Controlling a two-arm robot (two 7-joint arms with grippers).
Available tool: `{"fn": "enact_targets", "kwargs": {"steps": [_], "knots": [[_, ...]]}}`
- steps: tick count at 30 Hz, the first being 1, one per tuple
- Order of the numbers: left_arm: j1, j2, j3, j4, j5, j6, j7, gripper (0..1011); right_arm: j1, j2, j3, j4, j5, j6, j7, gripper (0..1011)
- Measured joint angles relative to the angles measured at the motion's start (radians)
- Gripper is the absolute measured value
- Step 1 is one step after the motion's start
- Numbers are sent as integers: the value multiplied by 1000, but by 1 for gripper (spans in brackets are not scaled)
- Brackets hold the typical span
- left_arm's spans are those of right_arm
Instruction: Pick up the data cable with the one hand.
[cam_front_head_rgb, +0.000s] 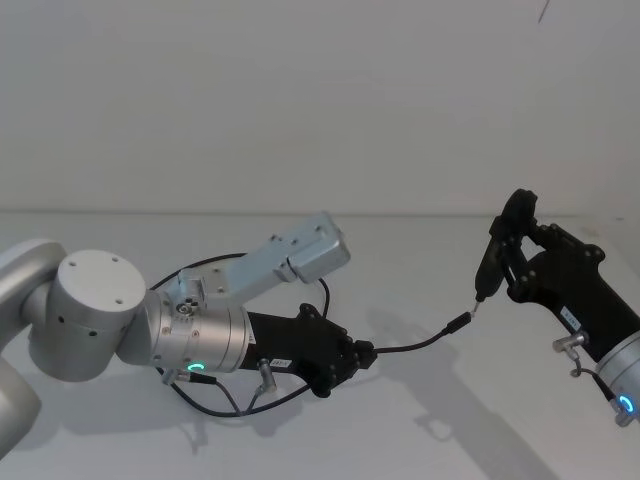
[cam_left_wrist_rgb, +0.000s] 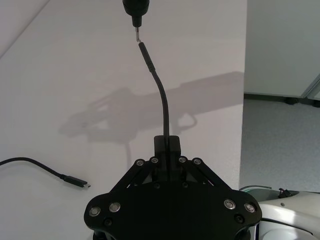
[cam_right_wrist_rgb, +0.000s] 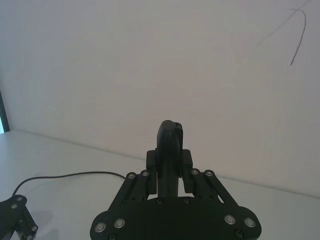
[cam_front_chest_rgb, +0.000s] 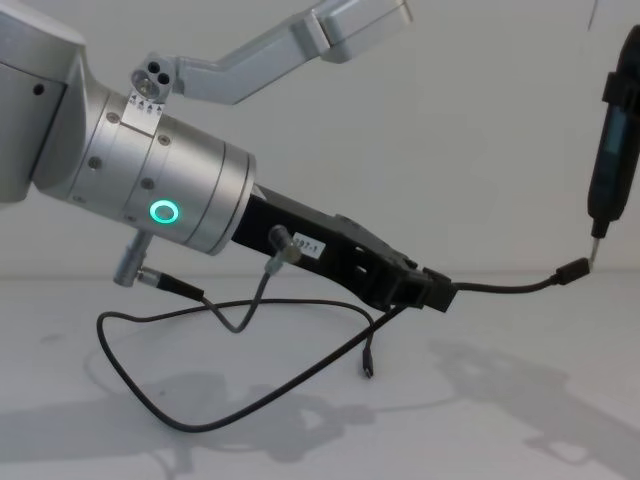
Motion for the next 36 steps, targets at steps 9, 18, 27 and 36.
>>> {"fn": "enact_targets", "kwargs": {"steps": [9, 18, 27, 36], "knots": [[0, 0, 0, 0, 0, 0, 0, 40, -3, 5, -3, -5, 5, 3, 2, 279], [0, 0, 0, 0, 0, -1, 0, 40, -3, 8, -8, -6, 10, 9, 3, 279], [0, 0, 0, 0, 0, -1, 0, 40, 0, 10, -13, -8, 12, 13, 3, 279], [0, 0, 0, 0, 0, 0, 0, 40, 1, 10, -16, -9, 12, 15, 3, 279]]}}
